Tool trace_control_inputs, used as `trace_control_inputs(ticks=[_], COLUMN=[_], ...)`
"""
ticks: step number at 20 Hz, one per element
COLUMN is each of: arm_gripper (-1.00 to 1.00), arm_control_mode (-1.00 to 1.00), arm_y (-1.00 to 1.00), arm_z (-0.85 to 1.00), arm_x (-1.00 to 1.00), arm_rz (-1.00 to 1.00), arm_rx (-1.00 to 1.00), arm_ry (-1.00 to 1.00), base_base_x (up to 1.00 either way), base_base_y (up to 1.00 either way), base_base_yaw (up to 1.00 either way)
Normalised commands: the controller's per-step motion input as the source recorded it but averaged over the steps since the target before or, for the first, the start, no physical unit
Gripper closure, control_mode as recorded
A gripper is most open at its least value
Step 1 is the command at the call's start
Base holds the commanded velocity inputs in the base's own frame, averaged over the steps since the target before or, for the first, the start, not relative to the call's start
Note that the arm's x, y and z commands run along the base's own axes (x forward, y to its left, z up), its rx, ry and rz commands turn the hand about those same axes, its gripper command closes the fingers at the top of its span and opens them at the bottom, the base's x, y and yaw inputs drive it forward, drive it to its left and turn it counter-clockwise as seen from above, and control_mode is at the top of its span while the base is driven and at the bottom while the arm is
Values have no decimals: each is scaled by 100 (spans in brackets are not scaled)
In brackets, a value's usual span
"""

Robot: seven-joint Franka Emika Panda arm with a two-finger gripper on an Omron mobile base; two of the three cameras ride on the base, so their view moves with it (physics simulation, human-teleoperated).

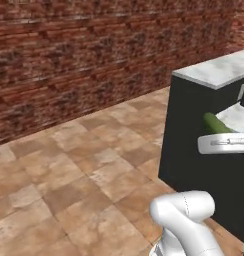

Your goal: Place the cold items (cucumber and squash) from the fridge in one tupperware on the dining counter. Place the warm items (kebab skewer and hot dog) in the stove area in another tupperware.

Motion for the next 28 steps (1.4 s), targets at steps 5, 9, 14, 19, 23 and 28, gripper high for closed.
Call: trace_control_inputs(ticks=[5, 9, 14, 19, 23, 28], arm_gripper=[100, 100, 100, 100, 100, 100], arm_control_mode=[100, 100, 100, 100, 100, 100], arm_y=[0, 0, 0, 0, 0, 0], arm_z=[0, 0, 0, 0, 0, 0], arm_x=[0, 0, 0, 0, 0, 0], arm_rz=[0, 0, 0, 0, 0, 0], arm_rx=[0, 0, 0, 0, 0, 0], arm_ry=[0, 0, 0, 0, 0, 0], base_base_x=[100, 100, 100, 100, 100, 100], base_base_y=[75, 78, 83, 86, 86, 87], base_base_yaw=[-59, -59, -59, -57, -55, -54])
